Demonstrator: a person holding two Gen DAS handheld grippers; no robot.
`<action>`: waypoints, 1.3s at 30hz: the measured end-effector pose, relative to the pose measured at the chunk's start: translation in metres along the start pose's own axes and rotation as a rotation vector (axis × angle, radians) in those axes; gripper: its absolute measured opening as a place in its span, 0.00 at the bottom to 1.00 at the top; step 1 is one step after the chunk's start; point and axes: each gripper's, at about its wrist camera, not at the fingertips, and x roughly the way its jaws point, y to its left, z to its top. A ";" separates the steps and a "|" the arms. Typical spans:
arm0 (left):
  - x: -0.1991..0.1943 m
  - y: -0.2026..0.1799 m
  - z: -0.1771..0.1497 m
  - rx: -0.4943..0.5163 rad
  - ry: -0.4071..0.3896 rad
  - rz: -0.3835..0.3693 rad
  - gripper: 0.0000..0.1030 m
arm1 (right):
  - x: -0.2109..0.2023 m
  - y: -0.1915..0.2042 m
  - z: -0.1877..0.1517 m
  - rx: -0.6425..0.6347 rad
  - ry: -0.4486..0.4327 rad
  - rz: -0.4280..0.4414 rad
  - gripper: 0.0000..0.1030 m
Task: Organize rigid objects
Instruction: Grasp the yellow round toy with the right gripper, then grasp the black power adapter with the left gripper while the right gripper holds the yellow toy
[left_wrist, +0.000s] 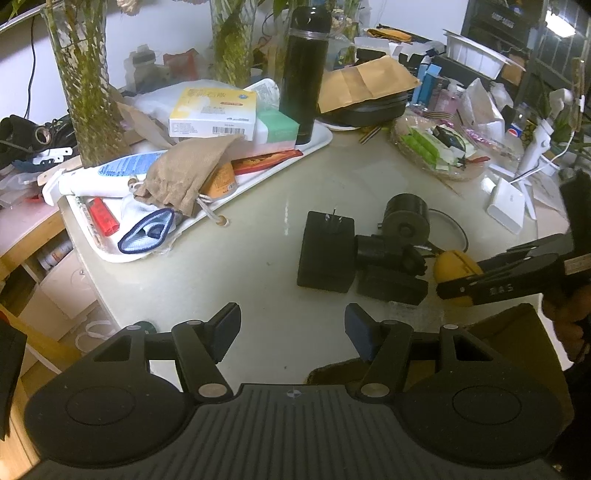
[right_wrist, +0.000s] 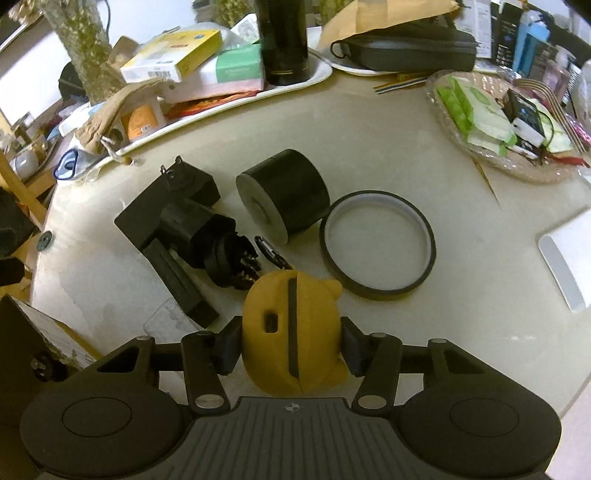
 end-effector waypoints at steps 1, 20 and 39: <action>0.001 0.000 0.001 0.001 0.002 0.001 0.60 | -0.003 -0.001 0.000 0.006 -0.007 0.002 0.55; 0.030 -0.014 0.027 0.103 0.043 -0.018 0.71 | -0.057 -0.016 -0.015 0.104 -0.119 -0.011 0.54; 0.106 -0.021 0.060 0.122 0.222 -0.004 0.71 | -0.061 -0.024 -0.017 0.118 -0.148 -0.030 0.55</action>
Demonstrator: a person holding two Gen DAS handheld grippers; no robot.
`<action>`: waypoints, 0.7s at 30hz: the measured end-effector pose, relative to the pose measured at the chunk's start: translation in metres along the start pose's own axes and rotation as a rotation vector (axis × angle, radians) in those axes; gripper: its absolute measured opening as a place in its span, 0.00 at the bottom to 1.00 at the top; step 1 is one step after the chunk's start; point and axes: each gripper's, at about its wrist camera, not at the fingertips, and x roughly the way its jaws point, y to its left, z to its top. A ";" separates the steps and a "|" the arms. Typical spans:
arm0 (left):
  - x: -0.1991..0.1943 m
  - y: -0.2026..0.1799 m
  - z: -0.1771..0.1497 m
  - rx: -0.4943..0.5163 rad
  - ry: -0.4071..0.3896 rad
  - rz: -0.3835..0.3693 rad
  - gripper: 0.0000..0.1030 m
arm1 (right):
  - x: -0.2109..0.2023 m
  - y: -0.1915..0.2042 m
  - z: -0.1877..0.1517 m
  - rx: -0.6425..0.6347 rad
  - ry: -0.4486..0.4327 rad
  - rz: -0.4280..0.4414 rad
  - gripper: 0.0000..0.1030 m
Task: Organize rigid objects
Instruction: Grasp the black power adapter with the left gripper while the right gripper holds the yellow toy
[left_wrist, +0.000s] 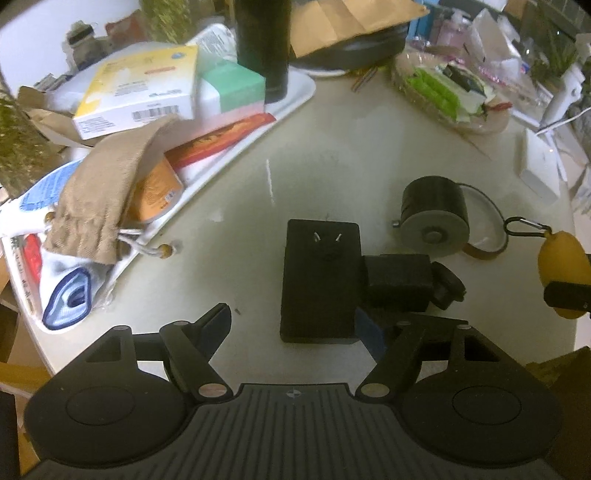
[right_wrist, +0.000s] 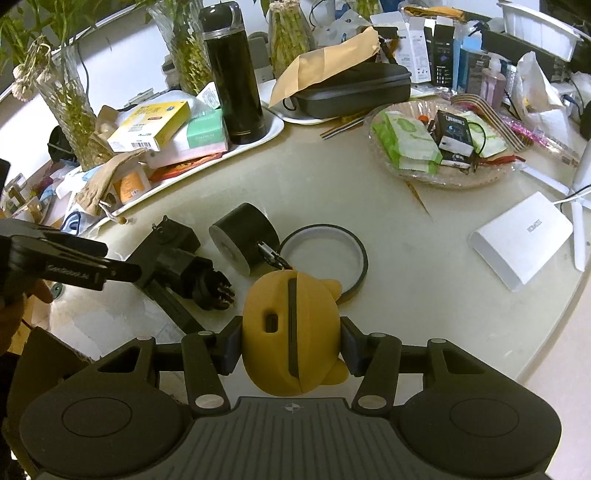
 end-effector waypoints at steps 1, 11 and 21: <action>0.003 -0.001 0.003 0.006 0.011 -0.004 0.71 | 0.000 0.000 0.000 0.000 -0.001 0.000 0.55; 0.029 -0.009 0.014 0.036 0.122 -0.013 0.70 | -0.002 -0.001 0.000 0.007 -0.010 0.005 0.55; 0.032 -0.011 0.016 0.032 0.120 -0.025 0.52 | 0.000 0.002 0.001 -0.007 -0.004 0.018 0.55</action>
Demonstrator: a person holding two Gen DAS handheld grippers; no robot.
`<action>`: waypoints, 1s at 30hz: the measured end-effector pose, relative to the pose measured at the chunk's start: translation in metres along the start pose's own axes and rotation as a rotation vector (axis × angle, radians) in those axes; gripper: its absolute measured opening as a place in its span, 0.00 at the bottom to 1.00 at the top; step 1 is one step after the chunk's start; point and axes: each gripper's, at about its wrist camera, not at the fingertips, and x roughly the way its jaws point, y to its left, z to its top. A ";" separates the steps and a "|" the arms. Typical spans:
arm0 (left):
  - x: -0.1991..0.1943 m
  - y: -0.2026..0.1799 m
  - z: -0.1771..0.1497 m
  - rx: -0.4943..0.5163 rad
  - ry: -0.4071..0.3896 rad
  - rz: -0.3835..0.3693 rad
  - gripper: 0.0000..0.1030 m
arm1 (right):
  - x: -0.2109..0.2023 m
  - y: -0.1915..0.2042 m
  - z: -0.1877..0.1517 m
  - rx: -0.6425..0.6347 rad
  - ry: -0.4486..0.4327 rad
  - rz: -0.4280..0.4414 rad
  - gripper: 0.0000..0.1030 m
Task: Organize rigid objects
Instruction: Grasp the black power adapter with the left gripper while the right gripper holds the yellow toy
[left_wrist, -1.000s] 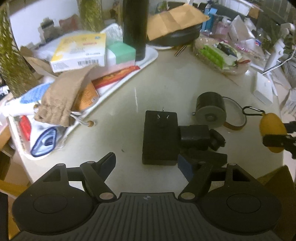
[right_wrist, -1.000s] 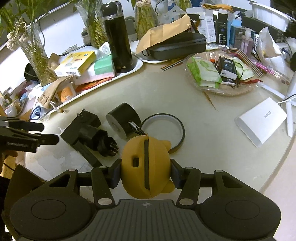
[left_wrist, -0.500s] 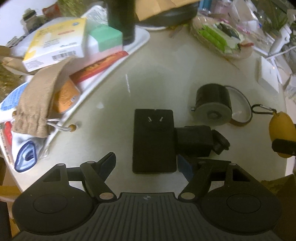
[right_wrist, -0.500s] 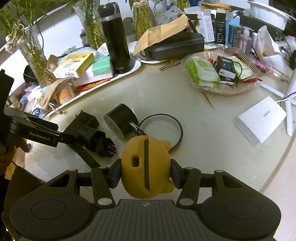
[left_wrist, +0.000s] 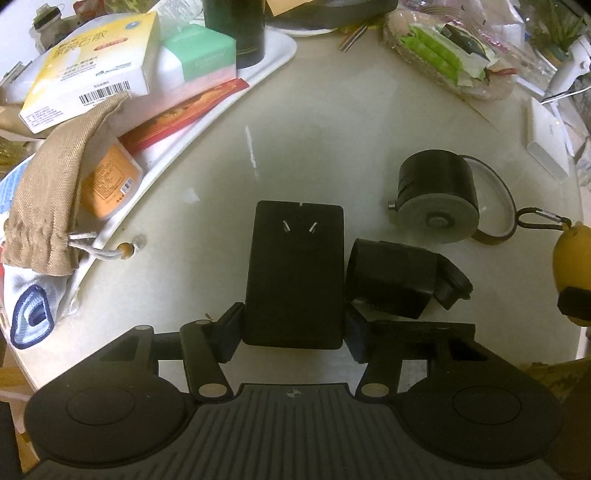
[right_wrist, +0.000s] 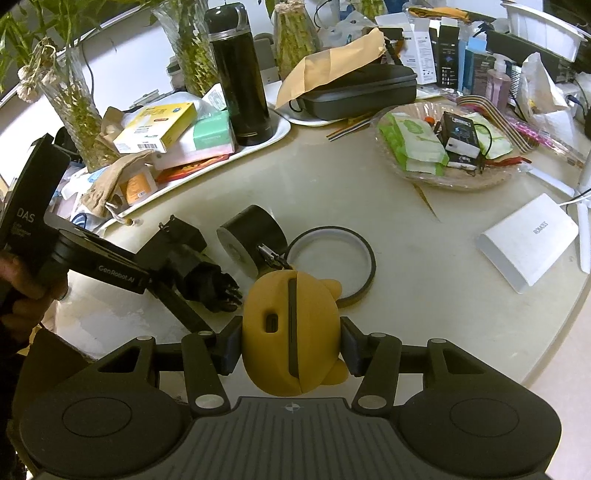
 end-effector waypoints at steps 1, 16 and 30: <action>-0.001 0.000 -0.001 -0.003 -0.004 -0.006 0.52 | 0.000 0.001 0.000 -0.001 0.000 0.001 0.55; -0.028 0.009 -0.011 -0.073 -0.134 -0.006 0.51 | 0.000 0.001 0.001 0.015 0.000 0.005 0.54; -0.079 0.001 -0.022 -0.066 -0.249 -0.012 0.51 | -0.022 0.014 0.002 0.019 -0.027 0.012 0.54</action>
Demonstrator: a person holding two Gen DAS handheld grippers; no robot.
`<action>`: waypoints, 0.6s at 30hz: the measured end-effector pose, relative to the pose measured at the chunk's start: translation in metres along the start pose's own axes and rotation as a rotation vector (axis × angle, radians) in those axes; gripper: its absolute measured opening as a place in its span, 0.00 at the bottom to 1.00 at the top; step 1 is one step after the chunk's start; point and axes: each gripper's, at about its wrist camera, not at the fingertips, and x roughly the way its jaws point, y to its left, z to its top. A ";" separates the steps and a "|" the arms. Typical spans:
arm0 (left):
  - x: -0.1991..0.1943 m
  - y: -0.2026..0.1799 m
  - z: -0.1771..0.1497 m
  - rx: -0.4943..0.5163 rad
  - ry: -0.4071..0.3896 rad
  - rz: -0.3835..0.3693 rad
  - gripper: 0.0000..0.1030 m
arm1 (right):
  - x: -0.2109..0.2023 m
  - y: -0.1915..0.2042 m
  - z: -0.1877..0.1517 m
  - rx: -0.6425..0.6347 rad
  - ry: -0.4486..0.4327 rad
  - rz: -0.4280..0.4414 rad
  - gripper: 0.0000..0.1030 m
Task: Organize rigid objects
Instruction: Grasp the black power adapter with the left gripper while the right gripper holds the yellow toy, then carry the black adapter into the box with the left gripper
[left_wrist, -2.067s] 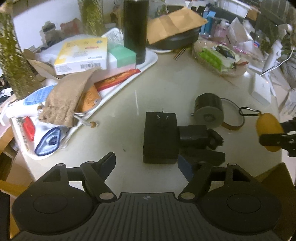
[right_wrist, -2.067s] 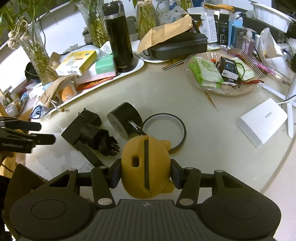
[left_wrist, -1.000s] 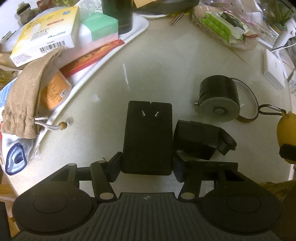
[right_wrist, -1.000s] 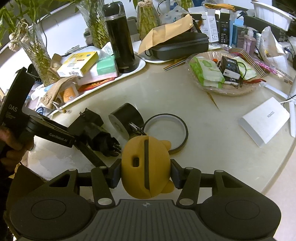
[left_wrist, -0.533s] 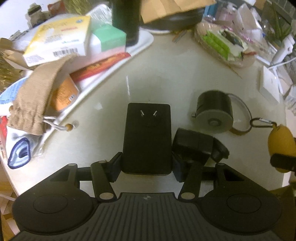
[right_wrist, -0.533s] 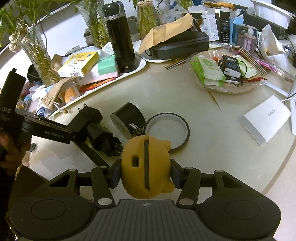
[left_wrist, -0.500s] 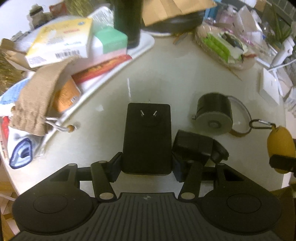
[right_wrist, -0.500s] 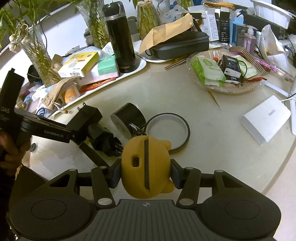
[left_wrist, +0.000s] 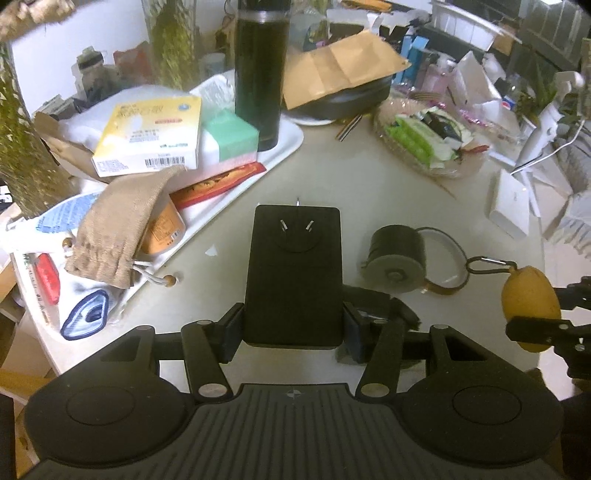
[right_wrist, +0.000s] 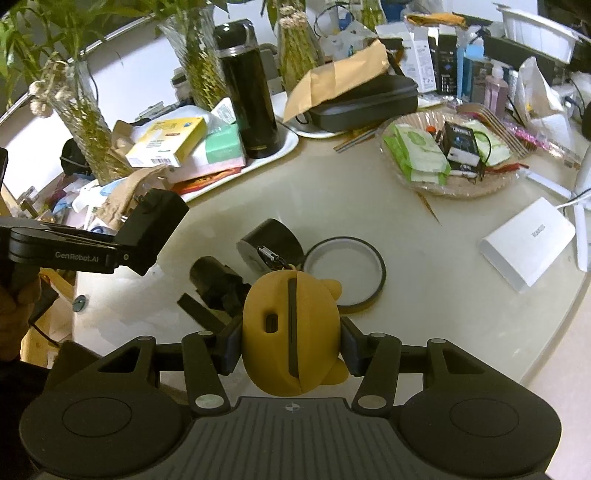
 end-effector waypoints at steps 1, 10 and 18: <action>-0.004 -0.001 -0.001 0.000 -0.006 -0.001 0.51 | -0.004 0.002 0.001 -0.004 -0.004 0.001 0.54; -0.044 -0.010 -0.008 0.009 -0.061 -0.014 0.51 | -0.034 0.016 0.002 -0.011 -0.036 0.005 0.54; -0.079 -0.016 -0.022 0.019 -0.096 -0.021 0.51 | -0.060 0.027 -0.008 -0.018 -0.051 0.021 0.54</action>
